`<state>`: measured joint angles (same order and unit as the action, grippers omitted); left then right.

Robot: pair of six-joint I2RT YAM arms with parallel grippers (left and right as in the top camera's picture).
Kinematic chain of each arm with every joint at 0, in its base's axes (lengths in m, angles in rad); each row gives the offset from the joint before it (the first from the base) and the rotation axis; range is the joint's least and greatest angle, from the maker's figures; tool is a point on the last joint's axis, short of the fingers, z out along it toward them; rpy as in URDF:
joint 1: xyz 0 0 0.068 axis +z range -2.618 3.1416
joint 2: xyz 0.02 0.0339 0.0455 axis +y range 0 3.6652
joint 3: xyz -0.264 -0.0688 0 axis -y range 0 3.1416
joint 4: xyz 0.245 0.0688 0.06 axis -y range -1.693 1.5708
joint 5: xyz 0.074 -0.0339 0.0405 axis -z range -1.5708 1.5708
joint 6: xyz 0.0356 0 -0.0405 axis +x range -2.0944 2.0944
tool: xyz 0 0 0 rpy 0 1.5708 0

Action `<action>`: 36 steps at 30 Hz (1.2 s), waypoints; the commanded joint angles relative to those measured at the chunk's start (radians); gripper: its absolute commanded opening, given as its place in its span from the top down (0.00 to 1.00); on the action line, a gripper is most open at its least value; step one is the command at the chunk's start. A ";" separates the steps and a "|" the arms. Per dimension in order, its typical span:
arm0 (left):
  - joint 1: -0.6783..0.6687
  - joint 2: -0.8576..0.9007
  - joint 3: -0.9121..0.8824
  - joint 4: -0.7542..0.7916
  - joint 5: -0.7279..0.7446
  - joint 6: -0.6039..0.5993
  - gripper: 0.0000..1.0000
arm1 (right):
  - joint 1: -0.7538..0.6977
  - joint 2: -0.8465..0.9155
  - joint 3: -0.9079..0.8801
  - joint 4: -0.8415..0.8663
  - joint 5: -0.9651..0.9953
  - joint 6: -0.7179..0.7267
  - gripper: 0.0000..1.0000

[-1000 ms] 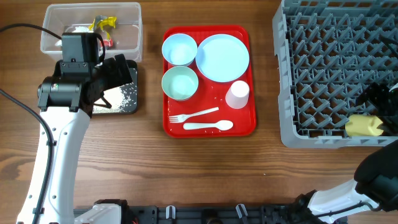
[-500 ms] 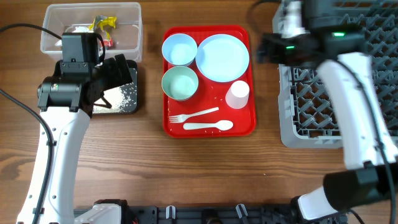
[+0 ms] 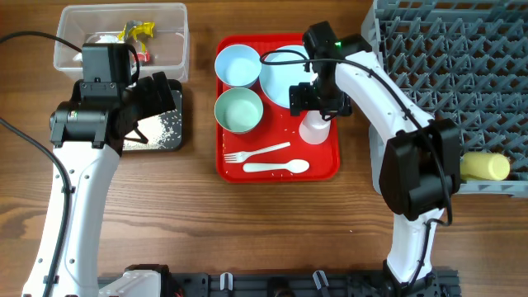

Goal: Sort waste into correct bins and load items into the dishwasher rack
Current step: 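Reach the right gripper to the white cup and grasp it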

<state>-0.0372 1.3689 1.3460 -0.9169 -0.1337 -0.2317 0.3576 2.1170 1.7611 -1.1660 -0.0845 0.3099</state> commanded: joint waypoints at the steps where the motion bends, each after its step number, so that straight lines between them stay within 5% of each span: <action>1: 0.005 0.002 0.002 0.003 -0.002 -0.012 0.00 | 0.004 0.021 -0.016 0.000 0.018 0.031 0.08; 9: 0.005 0.002 0.002 0.003 -0.002 -0.012 0.00 | 0.004 0.021 -0.084 -0.006 0.018 0.042 0.13; 19: 0.005 0.002 0.002 0.003 -0.002 -0.012 0.00 | 0.002 0.019 -0.088 -0.021 0.065 0.056 0.38; 24: 0.005 0.002 0.002 0.003 -0.002 -0.012 0.00 | 0.002 0.019 -0.087 0.011 0.140 0.028 0.18; 36: 0.005 0.002 0.002 0.003 -0.002 -0.012 0.00 | 0.003 0.019 -0.087 0.177 0.103 -0.048 0.18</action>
<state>-0.0372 1.3689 1.3460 -0.9169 -0.1337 -0.2317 0.3576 2.1231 1.6775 -0.9966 0.0299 0.2859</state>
